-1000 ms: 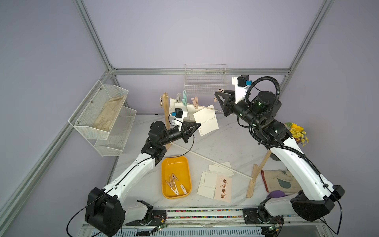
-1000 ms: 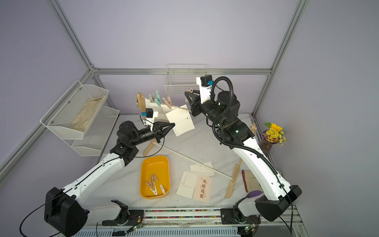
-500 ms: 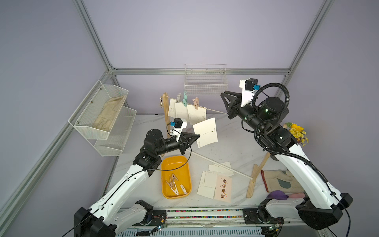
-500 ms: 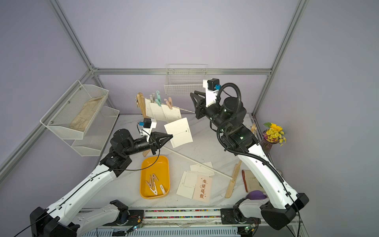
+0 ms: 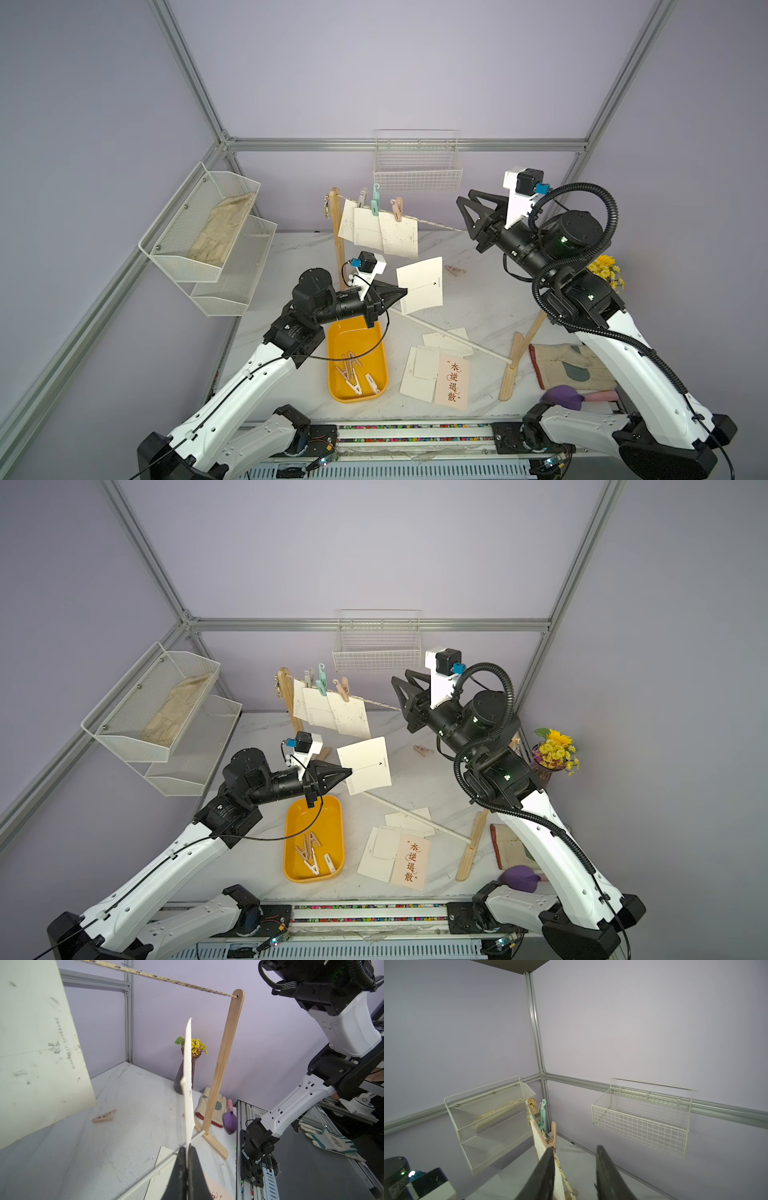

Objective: Remove the postcards from the strings
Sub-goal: Place the postcard on the postcard.

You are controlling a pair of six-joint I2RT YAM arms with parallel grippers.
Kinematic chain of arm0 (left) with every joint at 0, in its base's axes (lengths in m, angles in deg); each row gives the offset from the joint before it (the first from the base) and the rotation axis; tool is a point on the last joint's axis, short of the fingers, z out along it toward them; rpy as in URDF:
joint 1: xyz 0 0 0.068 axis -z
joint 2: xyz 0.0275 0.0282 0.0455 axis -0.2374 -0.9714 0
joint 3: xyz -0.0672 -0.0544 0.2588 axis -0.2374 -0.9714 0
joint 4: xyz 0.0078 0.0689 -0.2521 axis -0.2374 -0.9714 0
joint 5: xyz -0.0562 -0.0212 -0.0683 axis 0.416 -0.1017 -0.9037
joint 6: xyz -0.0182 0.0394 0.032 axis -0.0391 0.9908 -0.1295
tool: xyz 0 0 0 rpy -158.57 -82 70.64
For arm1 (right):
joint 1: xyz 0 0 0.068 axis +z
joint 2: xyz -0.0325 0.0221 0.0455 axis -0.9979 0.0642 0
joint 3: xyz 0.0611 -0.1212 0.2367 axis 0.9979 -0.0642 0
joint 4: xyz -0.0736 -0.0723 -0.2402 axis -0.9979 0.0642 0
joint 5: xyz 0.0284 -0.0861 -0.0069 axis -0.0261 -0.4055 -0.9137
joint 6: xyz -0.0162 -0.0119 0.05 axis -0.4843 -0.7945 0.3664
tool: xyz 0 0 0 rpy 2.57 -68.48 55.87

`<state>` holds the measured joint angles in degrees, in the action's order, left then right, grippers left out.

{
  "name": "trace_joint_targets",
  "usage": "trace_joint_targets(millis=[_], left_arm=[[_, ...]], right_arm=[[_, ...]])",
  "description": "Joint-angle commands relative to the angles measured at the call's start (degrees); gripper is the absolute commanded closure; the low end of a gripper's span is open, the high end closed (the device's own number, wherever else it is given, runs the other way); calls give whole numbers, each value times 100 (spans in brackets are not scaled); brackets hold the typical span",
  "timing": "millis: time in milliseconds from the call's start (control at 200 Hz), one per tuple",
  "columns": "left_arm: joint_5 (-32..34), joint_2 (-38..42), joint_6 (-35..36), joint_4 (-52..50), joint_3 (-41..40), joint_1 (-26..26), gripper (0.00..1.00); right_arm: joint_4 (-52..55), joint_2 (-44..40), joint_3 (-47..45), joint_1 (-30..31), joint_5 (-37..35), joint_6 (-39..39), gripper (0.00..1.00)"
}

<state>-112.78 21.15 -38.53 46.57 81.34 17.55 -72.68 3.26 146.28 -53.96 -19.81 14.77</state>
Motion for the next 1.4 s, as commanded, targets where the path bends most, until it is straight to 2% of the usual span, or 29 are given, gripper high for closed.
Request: trace_joint_targets(millis=[0,130,280,440,540,670,905,1155,1330,1395], left_arm=[[-309,-64,186,-426,288,170,100],[-108,-207,416,-1090,359,743,100],[267,-350,505,-1706,207,1382,100],[510,-804,496,-2219,116,1837,100],[547,-1229,401,-2326,112,1915,100],[1090,-1704,68,-2390,147,1916,100],[1528,-2167,-1111,-2470,-41,1908,100],[1282,-2173,-2116,-2293,-355,1656,97],[1106,-2546,-2441,-2160,-348,1428,95],[1070,-2637,-2515,-2088,-332,1368,90]], right_arm=[[-80,-432,-157,16,244,126,54],[-157,-1015,-652,16,570,306,42],[87,-1589,-1146,16,1333,439,32],[511,-1867,-1533,16,2447,583,31],[644,-1992,-1892,15,2723,791,31],[579,-2235,-2572,16,2392,1131,31],[1144,-2744,-3073,16,866,1310,31],[1118,-2708,-3363,16,430,1544,31],[1170,-2675,-3837,16,-10,1627,31],[1233,-2697,-4032,16,-287,1664,31]])
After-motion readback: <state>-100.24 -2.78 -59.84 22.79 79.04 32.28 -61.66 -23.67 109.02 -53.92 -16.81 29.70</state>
